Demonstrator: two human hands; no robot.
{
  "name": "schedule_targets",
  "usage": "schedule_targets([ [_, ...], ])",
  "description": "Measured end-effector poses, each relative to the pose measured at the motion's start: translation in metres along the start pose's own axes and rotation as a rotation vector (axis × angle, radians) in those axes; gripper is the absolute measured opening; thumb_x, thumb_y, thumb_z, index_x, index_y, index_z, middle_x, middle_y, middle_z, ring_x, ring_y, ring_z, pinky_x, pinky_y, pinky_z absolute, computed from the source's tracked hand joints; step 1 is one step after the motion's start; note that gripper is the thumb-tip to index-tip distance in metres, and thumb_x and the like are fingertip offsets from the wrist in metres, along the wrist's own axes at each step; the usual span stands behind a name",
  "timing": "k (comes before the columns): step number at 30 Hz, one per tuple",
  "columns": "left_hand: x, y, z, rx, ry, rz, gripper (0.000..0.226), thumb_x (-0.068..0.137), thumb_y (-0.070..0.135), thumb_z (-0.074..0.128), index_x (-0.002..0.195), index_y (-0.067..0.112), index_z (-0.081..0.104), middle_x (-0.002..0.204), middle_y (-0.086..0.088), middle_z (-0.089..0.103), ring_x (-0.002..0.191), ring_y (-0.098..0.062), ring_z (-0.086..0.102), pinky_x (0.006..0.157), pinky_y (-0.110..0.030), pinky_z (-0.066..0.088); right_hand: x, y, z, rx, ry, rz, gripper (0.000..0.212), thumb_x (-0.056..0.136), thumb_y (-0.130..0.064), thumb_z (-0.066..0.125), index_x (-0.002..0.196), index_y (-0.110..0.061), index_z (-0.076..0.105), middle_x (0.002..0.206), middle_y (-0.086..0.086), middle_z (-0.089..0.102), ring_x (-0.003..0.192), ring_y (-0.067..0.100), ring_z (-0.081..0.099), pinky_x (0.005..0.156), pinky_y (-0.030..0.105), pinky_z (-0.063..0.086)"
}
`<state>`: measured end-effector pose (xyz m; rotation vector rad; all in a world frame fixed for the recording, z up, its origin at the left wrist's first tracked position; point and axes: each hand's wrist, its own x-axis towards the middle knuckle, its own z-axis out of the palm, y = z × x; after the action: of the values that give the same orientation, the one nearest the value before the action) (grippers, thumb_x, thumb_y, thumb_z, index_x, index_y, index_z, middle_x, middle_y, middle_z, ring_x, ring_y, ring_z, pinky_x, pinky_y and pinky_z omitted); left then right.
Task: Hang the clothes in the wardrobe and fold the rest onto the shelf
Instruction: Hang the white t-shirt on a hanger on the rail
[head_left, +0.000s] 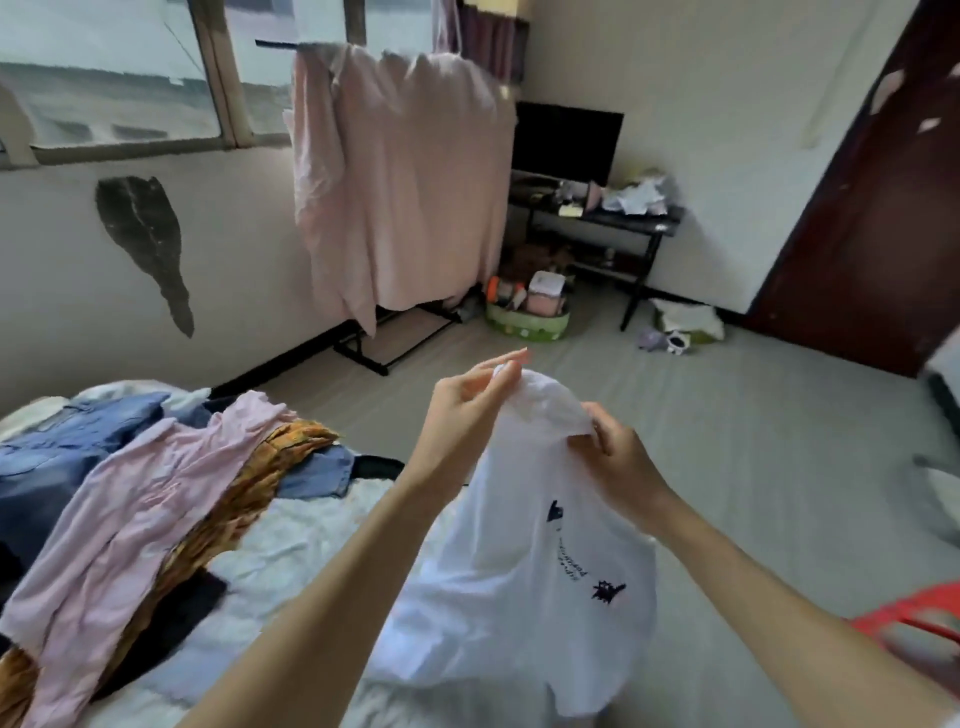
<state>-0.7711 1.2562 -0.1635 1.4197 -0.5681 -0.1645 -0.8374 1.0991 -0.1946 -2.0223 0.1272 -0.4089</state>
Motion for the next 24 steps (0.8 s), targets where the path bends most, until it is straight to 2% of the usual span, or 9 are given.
schedule_targets([
  [3, 0.007, 0.021, 0.067, -0.148, -0.205, 0.005, 0.030, 0.092, 0.034, 0.054, 0.085, 0.013, 0.074, 0.090, 0.003, 0.071, 0.084, -0.011, 0.063, 0.078, -0.022, 0.047, -0.024, -0.013, -0.078, -0.012, 0.110, 0.026, 0.029, 0.081, -0.038, 0.047, 0.085, -0.011, 0.058, 0.066, -0.003, 0.048, 0.057, 0.006, 0.040, 0.049, 0.019, 0.032],
  [6, 0.008, 0.035, 0.139, -0.207, -0.386, 0.013, 0.017, 0.080, 0.028, 0.065, 0.092, 0.019, 0.074, 0.093, -0.003, 0.072, 0.089, -0.018, 0.065, 0.086, -0.036, 0.049, -0.057, -0.011, -0.147, -0.048, 0.228, 0.029, 0.011, 0.092, -0.022, 0.047, 0.091, -0.019, 0.057, 0.074, -0.005, 0.057, 0.063, 0.007, 0.050, 0.054, 0.017, 0.040],
  [8, 0.003, 0.041, 0.194, -0.167, -0.448, 0.028, 0.019, 0.075, 0.020, 0.067, 0.092, 0.014, 0.072, 0.091, -0.009, 0.071, 0.084, -0.019, 0.064, 0.081, -0.037, 0.050, -0.087, -0.007, -0.194, -0.099, 0.315, 0.047, 0.015, 0.095, -0.012, 0.046, 0.092, -0.024, 0.056, 0.083, -0.003, 0.062, 0.072, 0.007, 0.055, 0.062, 0.018, 0.045],
  [12, -0.027, 0.053, 0.299, -0.203, -0.541, -0.027, 0.027, 0.070, 0.020, 0.068, 0.085, -0.002, 0.065, 0.080, -0.013, 0.062, 0.076, -0.021, 0.057, 0.073, -0.038, 0.045, -0.163, 0.023, -0.274, -0.242, 0.352, 0.139, 0.005, 0.092, -0.010, 0.053, 0.089, -0.011, 0.057, 0.082, 0.008, 0.060, 0.076, 0.012, 0.052, 0.068, 0.031, 0.043],
  [15, -0.052, 0.059, 0.363, -0.316, -0.613, -0.067, 0.005, 0.073, 0.014, 0.069, 0.076, 0.011, 0.067, 0.078, -0.012, 0.064, 0.074, -0.022, 0.059, 0.073, -0.037, 0.047, -0.226, 0.052, -0.315, -0.427, 0.341, 0.364, 0.024, 0.081, -0.037, 0.049, 0.066, -0.021, 0.042, 0.062, -0.013, 0.044, 0.060, 0.003, 0.040, 0.057, 0.025, 0.034],
  [16, -0.061, 0.064, 0.383, -0.343, -0.637, -0.067, 0.003, 0.075, 0.012, 0.069, 0.074, 0.015, 0.068, 0.077, -0.010, 0.066, 0.072, -0.021, 0.060, 0.071, -0.035, 0.049, -0.248, 0.064, -0.329, -0.475, 0.360, 0.441, 0.028, 0.076, -0.044, 0.046, 0.062, -0.021, 0.037, 0.057, -0.013, 0.039, 0.055, 0.001, 0.034, 0.053, 0.022, 0.029],
  [18, -0.078, 0.068, 0.420, -0.410, -0.674, -0.080, 0.004, 0.077, 0.012, 0.068, 0.075, 0.016, 0.068, 0.079, -0.010, 0.067, 0.073, -0.022, 0.061, 0.071, -0.035, 0.050, -0.295, 0.090, -0.354, -0.518, 0.411, 0.596, 0.026, 0.074, -0.039, 0.046, 0.061, -0.021, 0.033, 0.055, -0.011, 0.037, 0.053, 0.004, 0.031, 0.053, 0.027, 0.027],
  [21, -0.099, 0.067, 0.462, -0.495, -0.673, -0.122, 0.010, 0.074, 0.019, 0.068, 0.074, 0.014, 0.060, 0.076, -0.010, 0.060, 0.073, -0.022, 0.056, 0.069, -0.035, 0.048, -0.355, 0.119, -0.382, -0.602, 0.513, 0.832, 0.021, 0.080, -0.027, 0.048, 0.062, -0.019, 0.039, 0.061, -0.004, 0.048, 0.062, 0.019, 0.047, 0.057, 0.031, 0.033],
  [24, -0.117, 0.053, 0.503, -0.426, -0.618, -0.126, 0.027, 0.075, 0.026, 0.067, 0.072, 0.017, 0.041, 0.076, -0.007, 0.043, 0.073, -0.020, 0.042, 0.067, -0.038, 0.038, -0.410, 0.133, -0.406, -0.705, 0.662, 1.003, 0.013, 0.085, -0.025, 0.045, 0.080, -0.014, 0.051, 0.081, 0.008, 0.061, 0.077, 0.028, 0.057, 0.063, 0.033, 0.040],
])
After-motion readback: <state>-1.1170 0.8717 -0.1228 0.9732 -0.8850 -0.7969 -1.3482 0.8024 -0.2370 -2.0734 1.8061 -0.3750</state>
